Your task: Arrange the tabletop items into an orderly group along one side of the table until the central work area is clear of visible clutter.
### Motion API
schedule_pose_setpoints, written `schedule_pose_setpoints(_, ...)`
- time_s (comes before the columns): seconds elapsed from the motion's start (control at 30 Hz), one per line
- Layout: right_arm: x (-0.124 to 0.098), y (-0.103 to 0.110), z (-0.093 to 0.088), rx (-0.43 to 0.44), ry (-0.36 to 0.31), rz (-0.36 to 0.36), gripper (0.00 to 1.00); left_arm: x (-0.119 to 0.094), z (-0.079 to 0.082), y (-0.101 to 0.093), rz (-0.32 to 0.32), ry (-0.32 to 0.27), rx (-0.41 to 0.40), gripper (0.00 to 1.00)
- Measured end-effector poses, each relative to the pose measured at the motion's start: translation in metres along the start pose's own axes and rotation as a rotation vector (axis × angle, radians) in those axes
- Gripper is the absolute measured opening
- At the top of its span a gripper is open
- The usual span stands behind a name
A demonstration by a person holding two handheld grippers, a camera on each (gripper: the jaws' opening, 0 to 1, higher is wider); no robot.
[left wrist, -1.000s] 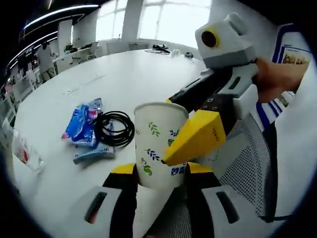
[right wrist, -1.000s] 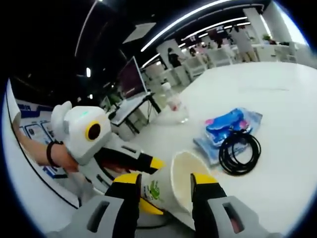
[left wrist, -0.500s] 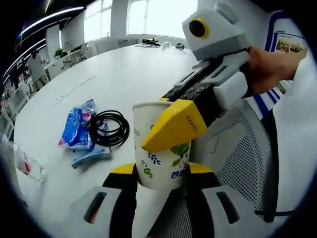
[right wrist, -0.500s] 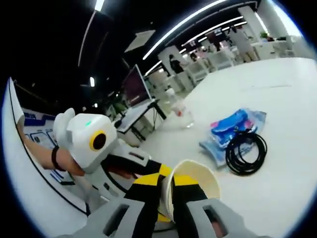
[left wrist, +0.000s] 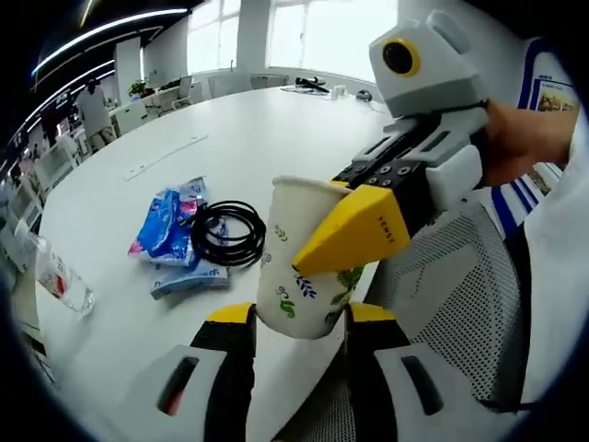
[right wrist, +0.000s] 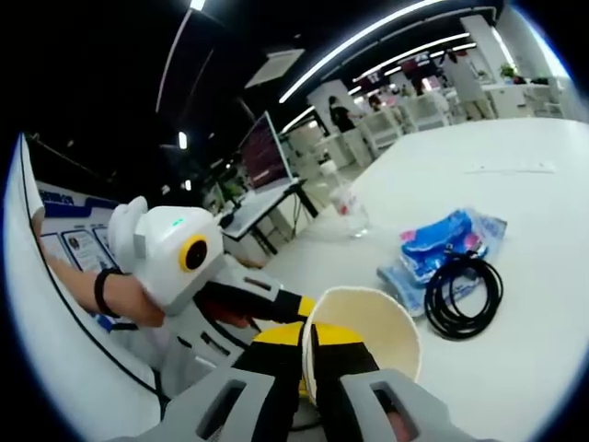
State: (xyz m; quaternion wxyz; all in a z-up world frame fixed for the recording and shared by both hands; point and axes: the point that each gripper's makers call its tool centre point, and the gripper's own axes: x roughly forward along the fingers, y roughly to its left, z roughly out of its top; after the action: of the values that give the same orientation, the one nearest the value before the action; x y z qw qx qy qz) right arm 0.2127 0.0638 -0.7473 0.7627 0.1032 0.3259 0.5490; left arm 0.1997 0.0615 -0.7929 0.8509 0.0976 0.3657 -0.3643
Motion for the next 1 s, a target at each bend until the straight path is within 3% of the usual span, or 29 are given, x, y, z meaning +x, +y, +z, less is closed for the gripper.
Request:
schedule_pose_setpoints(0.1, -0.001, -0.002, 0.003, 0.012, -0.017, 0.005, 0.00, -0.006, -0.003, 0.013, 0.016, -0.034, -0.059, 0.39)
schedule_pose_setpoints(0.27, -0.003, -0.008, 0.004, 0.019, -0.022, -0.007, 0.00, -0.013, -0.013, 0.022, 0.044, -0.058, -0.121, 0.37)
schedule_pose_setpoints(0.57, -0.018, -0.020, -0.004, 0.057, -0.022, -0.044, 0.00, -0.039, -0.029, 0.053, 0.147, -0.147, -0.311, 0.36)
schedule_pose_setpoints(0.7, -0.026, -0.030, -0.007, 0.119, -0.028, -0.068, 0.00, -0.048, -0.034, 0.065, 0.192, -0.162, -0.344, 0.36)
schedule_pose_setpoints(1.0, -0.038, -0.050, -0.006, 0.162, -0.044, -0.128, 0.00, -0.071, -0.040, 0.093, 0.286, -0.218, -0.418, 0.37)
